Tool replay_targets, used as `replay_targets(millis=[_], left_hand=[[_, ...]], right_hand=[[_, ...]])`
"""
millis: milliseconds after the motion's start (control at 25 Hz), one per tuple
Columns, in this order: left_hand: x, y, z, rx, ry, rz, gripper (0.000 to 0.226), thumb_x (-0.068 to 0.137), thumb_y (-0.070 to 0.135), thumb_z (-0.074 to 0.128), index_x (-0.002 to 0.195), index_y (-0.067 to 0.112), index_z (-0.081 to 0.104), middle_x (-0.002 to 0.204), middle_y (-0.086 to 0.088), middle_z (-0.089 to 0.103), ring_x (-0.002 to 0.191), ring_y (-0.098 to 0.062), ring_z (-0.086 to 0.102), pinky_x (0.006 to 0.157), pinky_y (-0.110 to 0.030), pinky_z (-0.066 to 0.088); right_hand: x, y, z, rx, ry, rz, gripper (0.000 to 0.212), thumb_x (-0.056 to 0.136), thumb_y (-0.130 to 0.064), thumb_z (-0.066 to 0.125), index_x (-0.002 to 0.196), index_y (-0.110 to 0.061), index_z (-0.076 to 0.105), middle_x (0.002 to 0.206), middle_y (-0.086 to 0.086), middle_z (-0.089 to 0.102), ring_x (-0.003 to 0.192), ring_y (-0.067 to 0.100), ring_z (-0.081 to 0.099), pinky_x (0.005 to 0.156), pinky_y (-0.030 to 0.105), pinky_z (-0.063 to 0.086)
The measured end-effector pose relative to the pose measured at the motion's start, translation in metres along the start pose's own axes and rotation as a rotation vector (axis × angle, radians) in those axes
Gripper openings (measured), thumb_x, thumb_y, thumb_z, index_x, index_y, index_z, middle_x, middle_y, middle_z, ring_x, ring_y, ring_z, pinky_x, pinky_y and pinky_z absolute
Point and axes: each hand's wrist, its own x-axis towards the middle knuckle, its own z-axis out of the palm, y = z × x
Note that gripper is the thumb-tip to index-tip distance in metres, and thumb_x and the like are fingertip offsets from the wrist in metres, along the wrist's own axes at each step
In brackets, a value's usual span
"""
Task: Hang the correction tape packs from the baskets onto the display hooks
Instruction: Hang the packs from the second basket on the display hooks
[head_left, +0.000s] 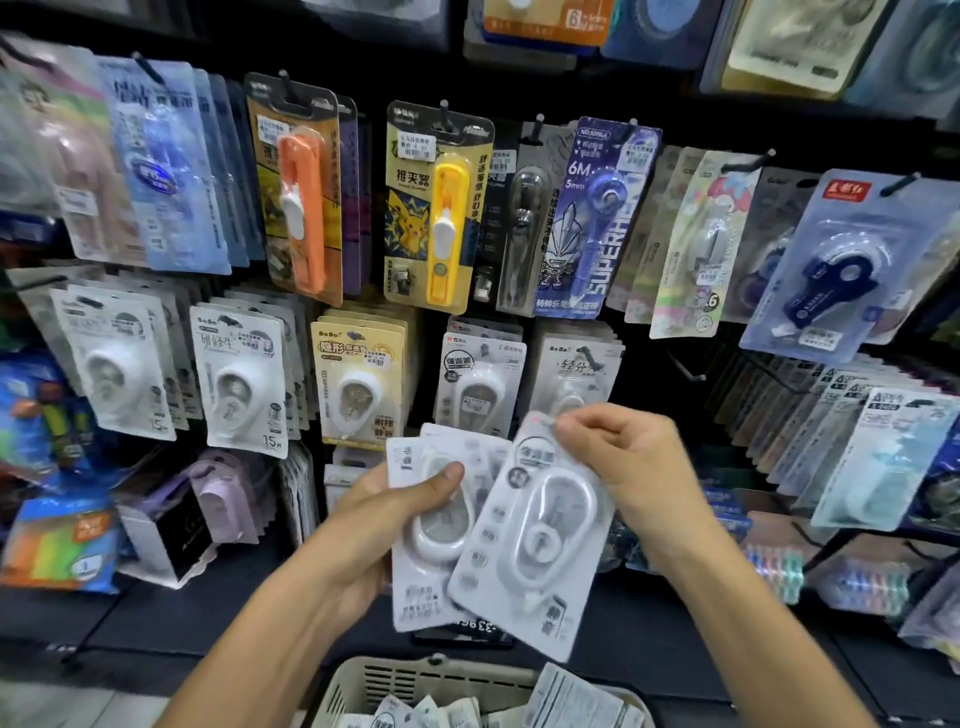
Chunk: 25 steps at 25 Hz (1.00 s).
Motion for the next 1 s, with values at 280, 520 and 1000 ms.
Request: replay_targets(millis=[280, 520, 1000], left_hand=[[0.001, 0.0, -0.004, -0.197, -0.121, 0.025, 0.055, 0.06, 0.006, 0.086, 0.113, 0.008, 0.073, 0.108, -0.022, 0.077, 0.083, -0.034, 0.078, 0.06, -0.043, 0.063], [0.009, 0.003, -0.011, -0.196, 0.215, 0.229, 0.074, 0.048, 0.027, 0.09, 0.119, 0.017, 0.068, 0.104, -0.012, 0.08, 0.09, -0.034, 0.078, 0.072, -0.057, 0.063], [0.001, 0.02, -0.026, -0.278, 0.394, 0.299, 0.059, 0.06, 0.031, 0.085, 0.117, 0.023, 0.072, 0.104, -0.005, 0.08, 0.089, -0.028, 0.079, 0.072, -0.051, 0.063]], right_hand=[[0.015, -0.011, 0.047, 0.025, 0.202, 0.065, 0.033, 0.083, -0.028, 0.083, 0.097, -0.026, 0.053, 0.065, -0.003, 0.063, 0.061, 0.017, 0.061, 0.064, 0.04, 0.057], [-0.015, 0.003, 0.065, 0.331, -0.212, 0.233, 0.07, 0.074, -0.026, 0.089, 0.13, -0.035, 0.047, 0.104, 0.003, 0.078, 0.085, 0.019, 0.077, 0.057, 0.029, 0.058], [-0.007, 0.018, 0.071, 0.167, 0.158, 0.075, 0.024, 0.094, -0.03, 0.069, 0.1, -0.048, 0.056, 0.127, -0.01, 0.062, 0.087, 0.032, 0.069, 0.06, 0.037, 0.058]])
